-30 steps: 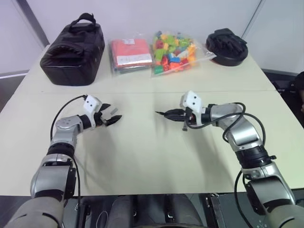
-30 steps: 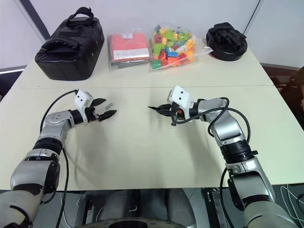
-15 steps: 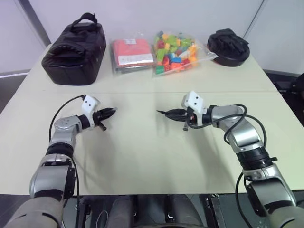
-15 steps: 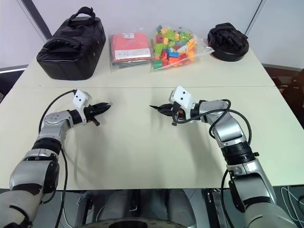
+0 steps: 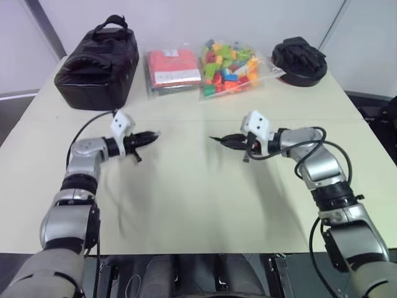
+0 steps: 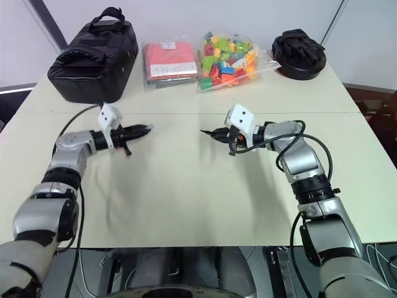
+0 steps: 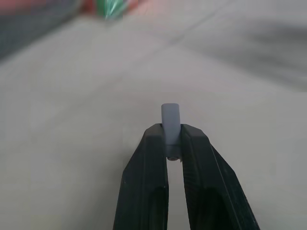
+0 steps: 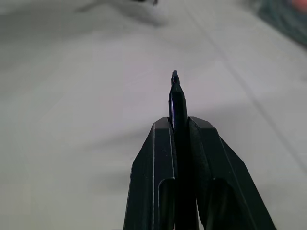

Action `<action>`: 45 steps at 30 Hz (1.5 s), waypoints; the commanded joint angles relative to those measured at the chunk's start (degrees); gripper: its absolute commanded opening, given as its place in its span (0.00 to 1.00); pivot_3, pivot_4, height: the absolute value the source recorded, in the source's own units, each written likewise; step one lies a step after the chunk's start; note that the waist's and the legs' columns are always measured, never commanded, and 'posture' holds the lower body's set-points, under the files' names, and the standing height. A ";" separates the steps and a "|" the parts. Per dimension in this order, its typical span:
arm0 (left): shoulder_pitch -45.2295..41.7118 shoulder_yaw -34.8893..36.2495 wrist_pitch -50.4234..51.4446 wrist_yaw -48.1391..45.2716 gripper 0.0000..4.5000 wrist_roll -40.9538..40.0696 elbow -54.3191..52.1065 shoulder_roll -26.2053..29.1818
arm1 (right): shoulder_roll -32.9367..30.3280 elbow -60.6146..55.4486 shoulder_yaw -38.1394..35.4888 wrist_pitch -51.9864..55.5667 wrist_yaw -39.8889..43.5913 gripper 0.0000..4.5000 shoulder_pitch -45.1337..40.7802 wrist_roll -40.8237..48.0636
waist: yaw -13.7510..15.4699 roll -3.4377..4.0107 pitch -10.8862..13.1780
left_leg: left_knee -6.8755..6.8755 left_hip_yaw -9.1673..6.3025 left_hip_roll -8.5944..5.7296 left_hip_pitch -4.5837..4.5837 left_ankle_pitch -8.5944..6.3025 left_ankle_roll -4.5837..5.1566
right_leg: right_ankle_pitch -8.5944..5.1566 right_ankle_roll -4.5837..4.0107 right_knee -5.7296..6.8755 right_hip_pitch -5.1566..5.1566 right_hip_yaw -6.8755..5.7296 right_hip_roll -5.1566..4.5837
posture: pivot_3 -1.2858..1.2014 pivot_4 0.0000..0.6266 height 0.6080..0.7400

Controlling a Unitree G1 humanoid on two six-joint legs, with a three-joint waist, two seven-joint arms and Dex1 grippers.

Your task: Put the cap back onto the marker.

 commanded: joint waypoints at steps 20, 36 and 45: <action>-6.71 -6.57 -3.75 -13.48 0.01 2.65 -1.04 -4.33 | 1.15 2.69 3.12 -6.76 7.31 0.00 -6.06 -2.05 | 0.00 0.01 0.01 | 0.25 0.00 0.08 -0.17 -0.06 0.11 | 0.03 0.05 0.05 -0.10 0.02 0.03 | 0.52 0.24 1.00; -5.76 -6.29 -2.97 -13.11 0.01 2.05 -2.86 -6.65 | 2.74 3.40 2.91 -6.58 6.42 0.00 -6.14 -1.96 | 0.01 0.01 0.01 | 0.28 -0.03 0.09 -0.18 -0.07 0.11 | 0.04 0.07 0.07 -0.11 0.04 0.02 | 0.52 0.24 1.00; -6.09 -6.34 -2.72 -12.81 0.01 1.76 -3.01 -7.69 | 3.25 3.01 2.87 -6.24 6.00 0.00 -5.79 -1.94 | 0.01 0.01 0.01 | 0.28 -0.04 0.09 -0.18 -0.07 0.12 | 0.04 0.07 0.07 -0.11 0.03 0.02 | 0.52 0.24 1.00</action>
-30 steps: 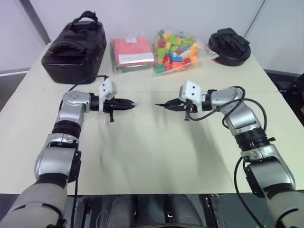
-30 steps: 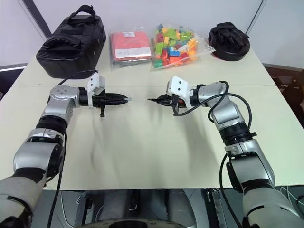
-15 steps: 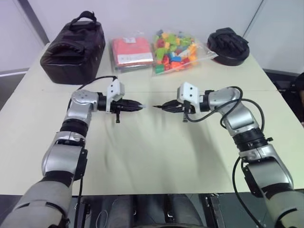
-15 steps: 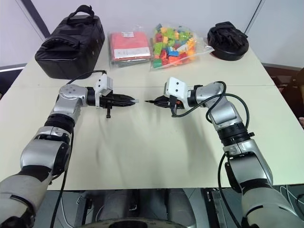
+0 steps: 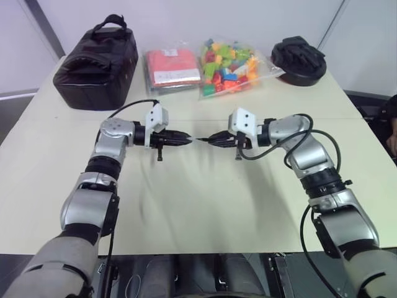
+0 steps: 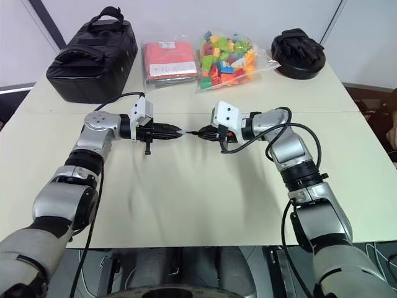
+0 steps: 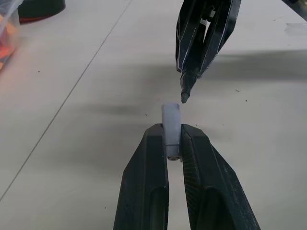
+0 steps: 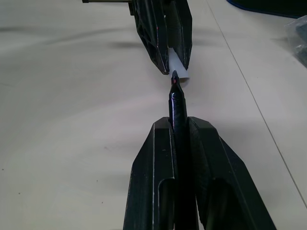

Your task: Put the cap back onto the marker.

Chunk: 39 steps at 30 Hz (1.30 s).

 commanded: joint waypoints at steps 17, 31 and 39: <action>-0.88 0.64 0.92 -1.17 0.01 -0.93 -3.12 2.18 | -0.04 1.01 -1.57 -1.28 -1.84 0.00 -1.12 -0.03 | -0.06 0.00 0.00 | 0.00 0.01 0.00 0.00 0.00 0.00 | 0.00 0.00 0.01 -0.01 0.00 0.02 | 0.52 0.24 1.00; -0.26 0.56 2.26 -0.70 0.01 -1.33 -4.67 0.94 | 0.84 2.53 -1.00 -2.18 -2.31 0.00 -0.99 -0.12 | -0.02 0.00 0.00 | 0.02 0.00 0.00 0.00 0.00 0.00 | 0.00 0.00 0.01 0.01 0.00 0.01 | 0.52 0.24 1.00; -0.28 -0.25 1.09 -0.55 0.01 -0.33 -3.58 0.33 | 1.03 1.25 -1.04 -1.51 -2.28 0.00 -0.75 0.04 | -0.02 0.00 0.00 | 0.02 0.01 0.00 0.00 0.00 0.00 | 0.00 0.00 0.01 0.00 0.00 0.01 | 0.52 0.24 1.00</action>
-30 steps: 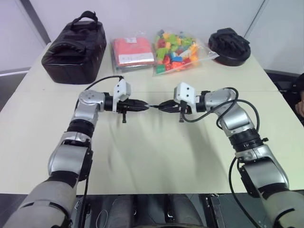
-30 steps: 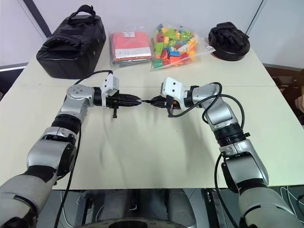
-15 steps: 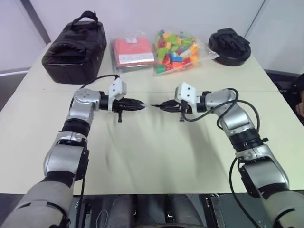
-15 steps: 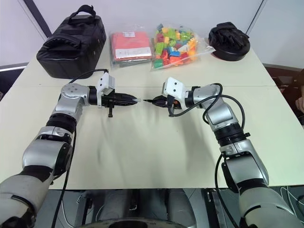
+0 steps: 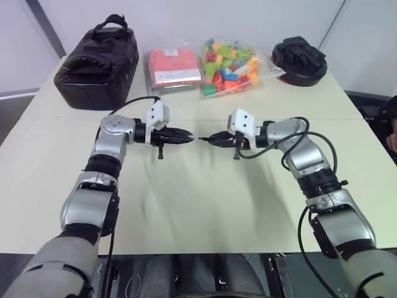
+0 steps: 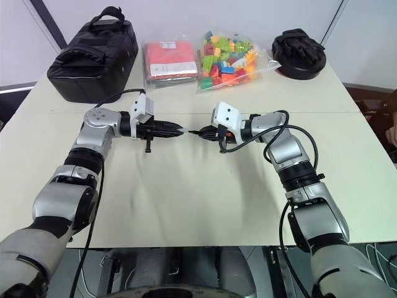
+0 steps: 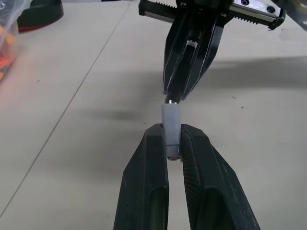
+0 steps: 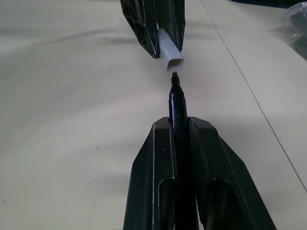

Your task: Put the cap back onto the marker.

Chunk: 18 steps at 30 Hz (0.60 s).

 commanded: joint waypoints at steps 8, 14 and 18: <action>-0.96 0.38 -1.75 0.72 0.01 0.00 1.32 1.65 | -0.87 -1.96 -1.35 -0.79 -0.03 0.00 -0.42 0.09 | -0.01 0.00 0.00 | 0.00 0.00 0.00 0.00 0.00 0.00 | 0.00 0.00 0.00 0.00 0.00 0.00 | 0.52 0.24 1.00; -0.57 0.18 -2.26 0.87 0.01 -0.03 1.58 1.79 | -0.67 -2.24 -1.36 -0.53 -0.15 0.00 -0.70 0.25 | 0.06 0.00 0.00 | 0.00 0.01 0.00 0.00 0.00 0.00 | 0.00 0.00 0.00 0.00 0.00 0.00 | 0.52 0.24 1.00; -0.42 -0.14 -2.26 1.12 0.01 0.10 1.49 1.07 | -0.21 -2.56 -1.10 -0.42 -0.17 0.00 -0.64 0.33 | 0.01 0.00 0.00 | 0.00 0.00 0.00 0.00 0.00 0.00 | 0.00 0.00 0.00 0.00 0.00 -0.01 | 0.52 0.24 1.00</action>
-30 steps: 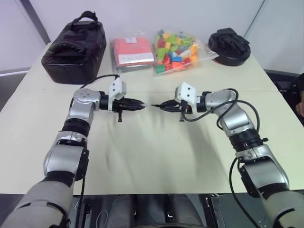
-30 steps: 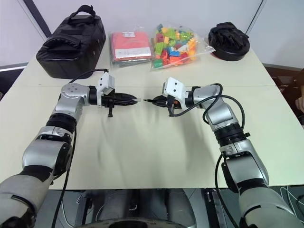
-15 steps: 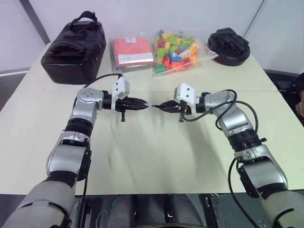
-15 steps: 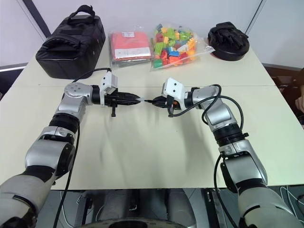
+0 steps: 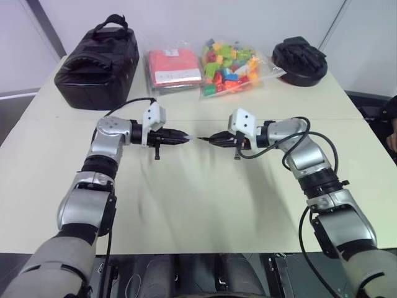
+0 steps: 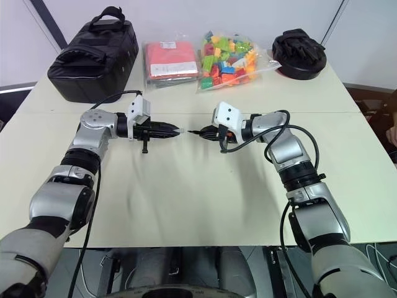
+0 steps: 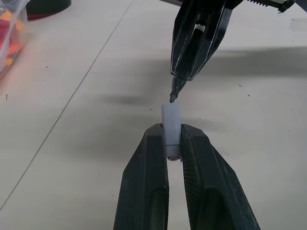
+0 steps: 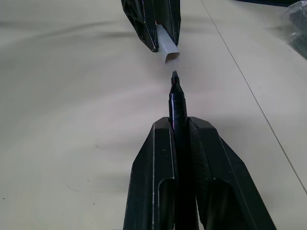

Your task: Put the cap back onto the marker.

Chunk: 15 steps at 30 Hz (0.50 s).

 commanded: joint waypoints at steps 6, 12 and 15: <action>-0.72 -0.09 -1.44 0.92 0.01 0.32 0.30 -0.87 | 0.45 -3.63 -1.07 0.30 -0.41 0.00 -0.20 0.66 | -0.03 0.00 0.00 | 0.00 0.00 0.00 0.00 0.00 0.00 | 0.00 0.00 0.00 0.00 0.00 0.00 | 0.52 0.24 1.00; -1.43 -0.23 -2.12 1.53 0.01 0.76 1.68 -1.48 | 0.53 -5.08 -1.02 1.16 -0.56 0.00 0.44 0.87 | 0.00 0.00 0.00 | 0.00 0.00 0.00 0.00 0.00 0.00 | 0.00 0.00 0.00 0.00 0.00 0.00 | 0.52 0.24 1.00; -1.91 -0.18 -2.46 1.93 0.01 1.01 2.51 -1.78 | 0.67 -5.58 -1.01 1.60 -0.63 0.00 0.58 0.99 | -0.02 0.00 0.00 | 0.00 0.00 0.00 0.00 0.00 0.00 | 0.00 0.00 0.00 0.00 0.00 0.00 | 0.52 0.24 1.00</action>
